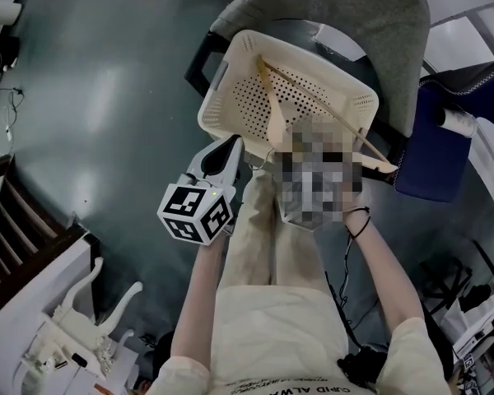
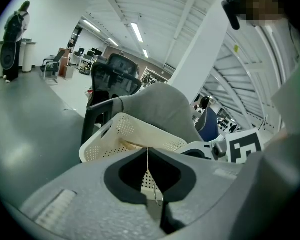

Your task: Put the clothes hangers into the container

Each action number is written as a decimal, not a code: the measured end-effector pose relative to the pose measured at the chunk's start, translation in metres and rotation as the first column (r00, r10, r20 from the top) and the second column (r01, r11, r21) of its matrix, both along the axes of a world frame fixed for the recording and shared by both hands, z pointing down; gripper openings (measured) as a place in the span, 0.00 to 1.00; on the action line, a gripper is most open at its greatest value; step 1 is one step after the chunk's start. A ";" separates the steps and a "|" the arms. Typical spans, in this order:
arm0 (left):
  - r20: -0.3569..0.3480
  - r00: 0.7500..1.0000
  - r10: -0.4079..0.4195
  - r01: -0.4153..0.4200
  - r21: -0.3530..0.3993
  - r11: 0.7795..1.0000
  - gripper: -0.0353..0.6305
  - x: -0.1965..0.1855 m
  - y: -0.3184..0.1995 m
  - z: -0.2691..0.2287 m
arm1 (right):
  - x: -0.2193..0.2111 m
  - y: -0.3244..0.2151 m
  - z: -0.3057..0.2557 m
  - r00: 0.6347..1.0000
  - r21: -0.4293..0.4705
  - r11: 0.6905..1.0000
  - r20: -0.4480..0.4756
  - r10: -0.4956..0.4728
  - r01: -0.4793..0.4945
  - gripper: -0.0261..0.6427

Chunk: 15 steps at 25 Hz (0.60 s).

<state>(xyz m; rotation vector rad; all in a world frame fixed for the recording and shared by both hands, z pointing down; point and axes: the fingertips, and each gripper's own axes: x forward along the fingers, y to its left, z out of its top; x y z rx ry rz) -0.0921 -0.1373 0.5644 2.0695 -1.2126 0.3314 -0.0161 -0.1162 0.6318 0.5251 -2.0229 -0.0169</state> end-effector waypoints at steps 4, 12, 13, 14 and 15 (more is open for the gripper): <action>-0.005 1.000 0.006 -0.006 0.010 1.000 0.09 0.005 0.001 -0.008 | 0.003 0.002 -0.011 0.999 0.015 1.000 0.027 0.022 -0.023 0.37; -0.026 0.999 0.046 -0.045 0.048 0.998 0.09 0.021 0.003 -0.034 | 0.008 0.001 -0.042 0.993 0.027 0.996 0.081 0.083 -0.085 0.20; -0.030 0.998 0.053 -0.051 0.056 0.997 0.09 0.024 0.004 -0.038 | 0.009 -0.001 -0.046 0.991 0.022 0.994 0.089 0.104 -0.106 0.17; -0.034 0.998 0.060 -0.058 0.065 0.996 0.09 0.026 0.005 -0.042 | 0.011 -0.001 -0.051 0.987 0.016 0.992 0.096 0.126 -0.128 0.13; -0.038 0.997 0.067 -0.064 0.074 0.995 0.09 0.028 0.006 -0.047 | 0.012 -0.002 -0.056 0.983 0.007 0.989 0.104 0.149 -0.151 0.11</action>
